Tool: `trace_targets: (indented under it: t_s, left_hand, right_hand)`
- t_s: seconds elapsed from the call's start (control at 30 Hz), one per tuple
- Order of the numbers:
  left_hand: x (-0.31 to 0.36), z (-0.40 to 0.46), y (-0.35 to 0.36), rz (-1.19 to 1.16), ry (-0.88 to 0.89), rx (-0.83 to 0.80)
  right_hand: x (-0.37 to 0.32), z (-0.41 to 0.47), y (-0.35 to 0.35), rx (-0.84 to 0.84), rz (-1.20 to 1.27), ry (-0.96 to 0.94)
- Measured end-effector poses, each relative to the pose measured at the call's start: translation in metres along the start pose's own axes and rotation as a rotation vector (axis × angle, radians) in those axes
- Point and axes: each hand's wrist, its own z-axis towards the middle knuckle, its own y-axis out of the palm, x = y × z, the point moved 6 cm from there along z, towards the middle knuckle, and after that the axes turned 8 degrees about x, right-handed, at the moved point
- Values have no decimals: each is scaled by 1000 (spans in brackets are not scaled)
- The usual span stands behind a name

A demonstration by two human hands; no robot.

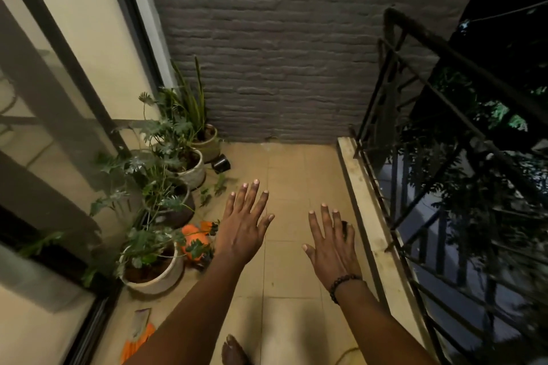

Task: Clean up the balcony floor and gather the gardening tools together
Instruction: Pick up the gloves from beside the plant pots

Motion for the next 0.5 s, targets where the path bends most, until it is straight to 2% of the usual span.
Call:
trace_targets:
  t_s: [0.23, 0.5]
  left_hand:
    - [-53, 73, 40, -1, -33, -70]
    - [-109, 127, 71, 41, -115, -136]
  right_hand:
    - [-17, 101, 28, -73, -19, 19]
    - [-44, 189, 52, -157, 44, -97]
